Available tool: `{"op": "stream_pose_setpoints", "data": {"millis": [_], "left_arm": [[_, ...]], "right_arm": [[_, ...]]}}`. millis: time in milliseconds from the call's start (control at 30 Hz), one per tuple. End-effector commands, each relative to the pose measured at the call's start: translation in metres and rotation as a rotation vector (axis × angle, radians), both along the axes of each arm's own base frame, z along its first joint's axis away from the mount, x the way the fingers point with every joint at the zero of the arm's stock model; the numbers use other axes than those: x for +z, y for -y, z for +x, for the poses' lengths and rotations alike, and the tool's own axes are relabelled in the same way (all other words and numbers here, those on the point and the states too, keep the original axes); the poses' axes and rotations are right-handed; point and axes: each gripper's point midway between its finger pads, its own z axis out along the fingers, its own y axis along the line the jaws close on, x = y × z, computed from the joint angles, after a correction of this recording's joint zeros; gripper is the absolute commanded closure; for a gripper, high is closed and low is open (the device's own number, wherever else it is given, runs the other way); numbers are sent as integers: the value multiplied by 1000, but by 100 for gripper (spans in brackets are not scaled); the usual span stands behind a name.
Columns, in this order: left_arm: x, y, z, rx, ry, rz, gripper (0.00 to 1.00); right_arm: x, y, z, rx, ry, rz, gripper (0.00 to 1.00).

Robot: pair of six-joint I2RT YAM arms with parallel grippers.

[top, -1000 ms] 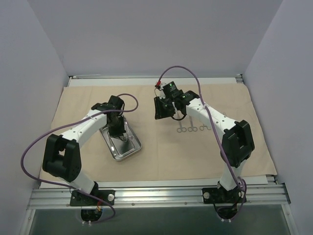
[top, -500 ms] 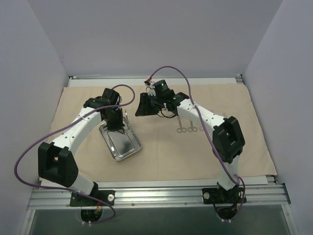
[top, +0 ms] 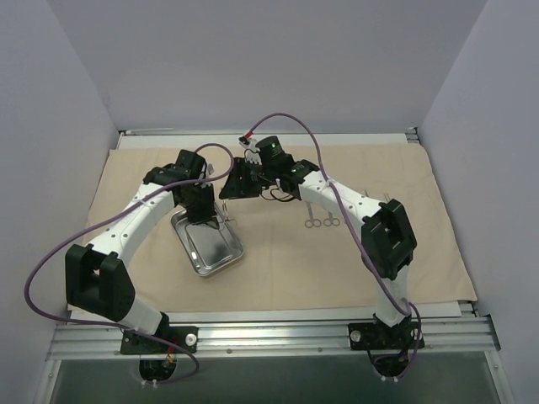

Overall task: Open and lay out the surgical kit
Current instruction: Place the medical item in the surgical kit.

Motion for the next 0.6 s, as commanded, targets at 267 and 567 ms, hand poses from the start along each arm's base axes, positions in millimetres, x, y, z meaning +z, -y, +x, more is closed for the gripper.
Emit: {"op": "stream_pose_setpoints", "data": {"millis": [267, 567], "left_arm": [[26, 13, 10, -29, 88, -84, 98], [24, 14, 8, -34, 80, -102, 97]], "right_arm": [[-8, -17, -3, 36, -10, 13, 65], [-15, -15, -6, 44, -14, 0, 96]]}}
